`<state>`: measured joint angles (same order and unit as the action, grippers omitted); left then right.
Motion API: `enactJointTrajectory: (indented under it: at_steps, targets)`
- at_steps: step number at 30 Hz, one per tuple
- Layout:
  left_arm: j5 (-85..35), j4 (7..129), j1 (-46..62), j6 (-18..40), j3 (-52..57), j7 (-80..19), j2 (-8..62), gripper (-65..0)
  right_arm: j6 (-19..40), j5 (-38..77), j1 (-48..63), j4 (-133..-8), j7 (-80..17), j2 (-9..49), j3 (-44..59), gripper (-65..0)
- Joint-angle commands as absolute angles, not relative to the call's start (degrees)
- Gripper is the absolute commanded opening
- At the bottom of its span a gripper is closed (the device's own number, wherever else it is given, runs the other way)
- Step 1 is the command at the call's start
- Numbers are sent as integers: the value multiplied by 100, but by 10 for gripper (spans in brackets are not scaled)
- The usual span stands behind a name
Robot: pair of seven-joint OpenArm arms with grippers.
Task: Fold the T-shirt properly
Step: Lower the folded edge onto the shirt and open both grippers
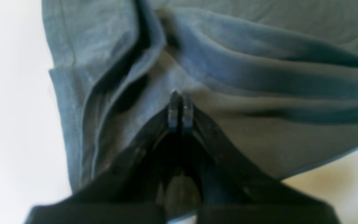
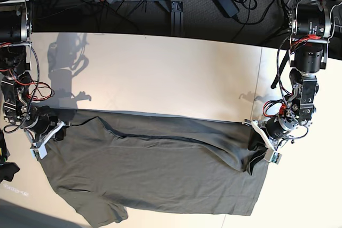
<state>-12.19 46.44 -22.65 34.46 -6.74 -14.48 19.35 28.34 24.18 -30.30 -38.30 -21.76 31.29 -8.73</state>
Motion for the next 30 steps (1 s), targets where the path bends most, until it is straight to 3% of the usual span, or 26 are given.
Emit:
enactJointTrajectory:
  at_steps: [1,9,16,30]
  targets:
    - [-1041,4678,-2305,3365,-652,-1599,1992,-650,3197,2366,-2950,-3920,-2519,3240,-862,-650]
    - [-805,5113,-1372,3411,-652,-1398,2224,-650,3192,2456,-1426,-5210,-2788,3417,-742,-650]
    - [-803,6322,-353,3411,-650,-1446,2397,-650,3194,2464,-193,-6224,-2836,3557,99,-650]
    - [-788,8239,1581,3402,-602,-1693,2622,-650,3197,3068,1610,-7293,-3111,3778,1232,-650]
